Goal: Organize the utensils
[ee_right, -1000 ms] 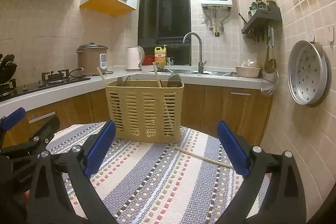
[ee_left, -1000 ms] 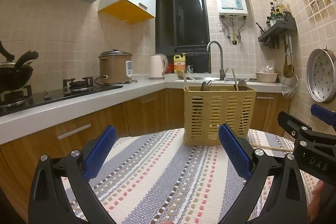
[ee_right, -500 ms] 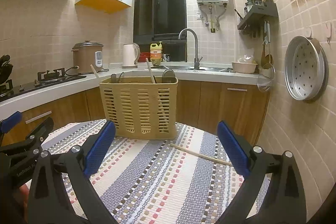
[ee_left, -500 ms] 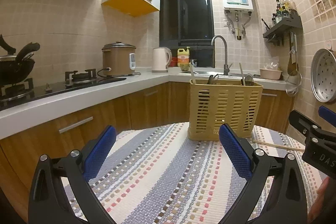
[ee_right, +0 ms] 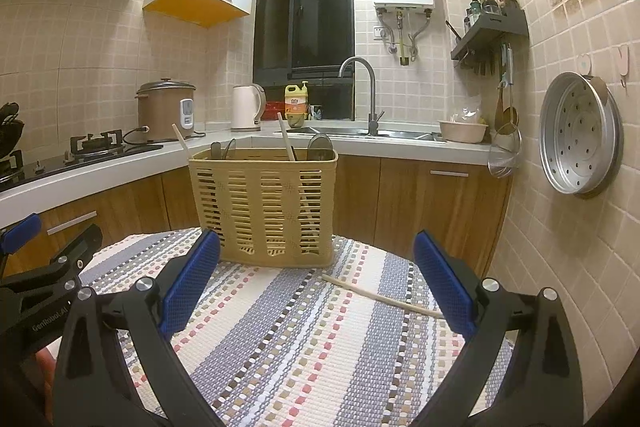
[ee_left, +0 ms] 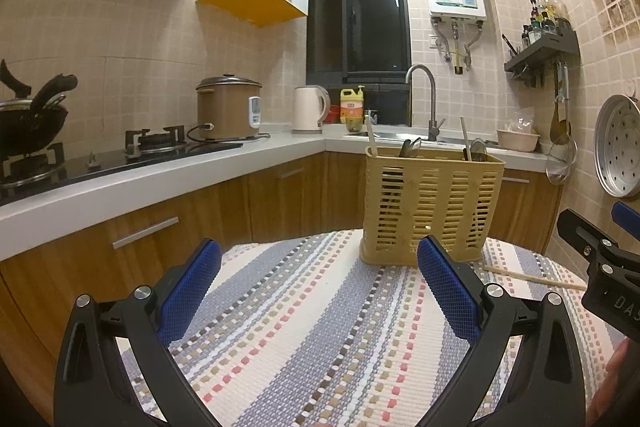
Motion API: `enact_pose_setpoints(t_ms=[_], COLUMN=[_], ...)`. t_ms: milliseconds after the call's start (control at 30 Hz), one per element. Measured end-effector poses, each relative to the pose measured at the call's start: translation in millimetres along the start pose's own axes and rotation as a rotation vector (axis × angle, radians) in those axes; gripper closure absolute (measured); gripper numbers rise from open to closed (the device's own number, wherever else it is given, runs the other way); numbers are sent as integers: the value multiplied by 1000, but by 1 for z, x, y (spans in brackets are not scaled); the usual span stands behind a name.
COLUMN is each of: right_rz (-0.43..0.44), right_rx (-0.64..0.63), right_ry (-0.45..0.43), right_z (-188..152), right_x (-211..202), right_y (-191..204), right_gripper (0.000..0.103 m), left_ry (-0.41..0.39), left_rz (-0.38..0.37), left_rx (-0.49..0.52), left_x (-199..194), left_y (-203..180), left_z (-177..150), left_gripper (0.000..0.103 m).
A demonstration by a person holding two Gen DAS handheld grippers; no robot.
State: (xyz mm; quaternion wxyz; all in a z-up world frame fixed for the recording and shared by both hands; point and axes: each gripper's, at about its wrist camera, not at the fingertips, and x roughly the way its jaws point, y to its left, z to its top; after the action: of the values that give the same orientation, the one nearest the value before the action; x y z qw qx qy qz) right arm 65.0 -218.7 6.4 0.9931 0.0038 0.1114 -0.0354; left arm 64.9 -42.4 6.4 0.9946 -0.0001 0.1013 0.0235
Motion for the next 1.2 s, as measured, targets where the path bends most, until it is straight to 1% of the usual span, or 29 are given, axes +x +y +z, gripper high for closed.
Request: enact_pose_setpoints(t_ms=[167, 933, 1100, 1200], right_rz=[1, 5, 8, 10], right_rx=[-4, -8, -12, -16], right_ry=[-3, 0, 4, 4], right_z=[0, -1, -1, -2], right_x=[-1, 1, 1, 1], right_y=[1, 1, 2, 4], right_gripper=[8, 8, 8, 8], left_ry=[-1, 0, 3, 5], left_rz=[-5, -5, -9, -24], left_rx=[6, 3, 4, 0], left_x=[0, -1, 0, 0], left_y=[0, -1, 0, 2], left_z=[1, -1, -1, -1], left_gripper=[8, 8, 8, 8])
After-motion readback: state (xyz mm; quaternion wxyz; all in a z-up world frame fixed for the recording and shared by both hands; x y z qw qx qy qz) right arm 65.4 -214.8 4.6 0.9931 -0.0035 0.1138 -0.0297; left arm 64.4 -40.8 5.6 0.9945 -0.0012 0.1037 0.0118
